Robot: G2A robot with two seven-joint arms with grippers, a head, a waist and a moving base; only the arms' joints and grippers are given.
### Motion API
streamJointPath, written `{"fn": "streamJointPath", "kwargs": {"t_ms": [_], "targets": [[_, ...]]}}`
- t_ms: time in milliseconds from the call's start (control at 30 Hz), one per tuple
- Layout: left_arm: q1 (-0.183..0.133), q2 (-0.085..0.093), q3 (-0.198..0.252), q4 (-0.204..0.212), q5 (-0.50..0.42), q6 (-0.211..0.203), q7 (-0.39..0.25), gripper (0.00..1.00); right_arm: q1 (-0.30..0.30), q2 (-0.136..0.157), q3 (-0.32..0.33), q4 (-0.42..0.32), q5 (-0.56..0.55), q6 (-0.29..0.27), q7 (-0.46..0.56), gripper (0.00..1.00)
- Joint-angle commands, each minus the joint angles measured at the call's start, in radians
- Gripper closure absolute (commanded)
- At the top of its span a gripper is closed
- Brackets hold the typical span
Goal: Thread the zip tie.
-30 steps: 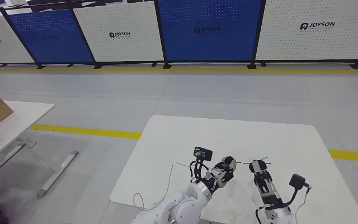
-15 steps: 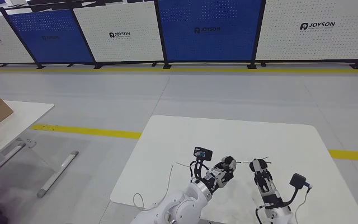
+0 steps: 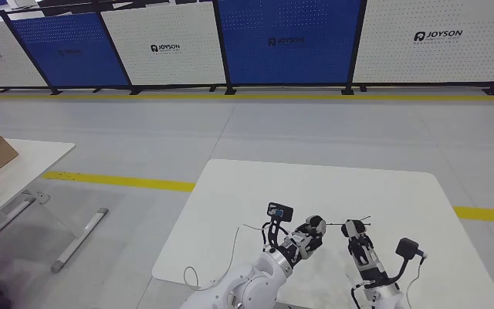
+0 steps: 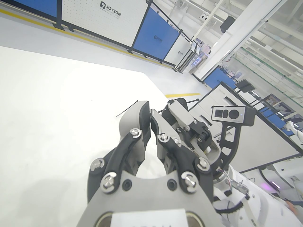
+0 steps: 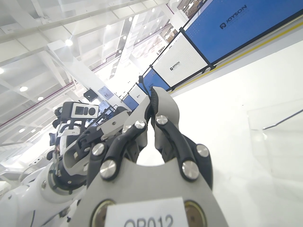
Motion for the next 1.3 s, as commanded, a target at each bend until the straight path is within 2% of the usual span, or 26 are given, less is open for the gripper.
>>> {"fn": "streamJointPath", "kwargs": {"t_ms": [0,767,1267], "targets": [[0.000,0.000,0.000,0.000,0.000,0.000,0.000,1.00,0.002,0.001,-0.002,0.002,0.003,0.000,-0.007,1.00],[0.000,0.000,0.000,0.000,0.000,0.000,0.000,1.00,-0.002,0.028,-0.012,-0.021,0.034,0.000,-0.022,1.00],[0.000,0.000,0.000,0.000,0.000,0.000,0.000,1.00,0.027,0.037,-0.044,0.009,0.022,0.000,-0.039,1.00]]}}
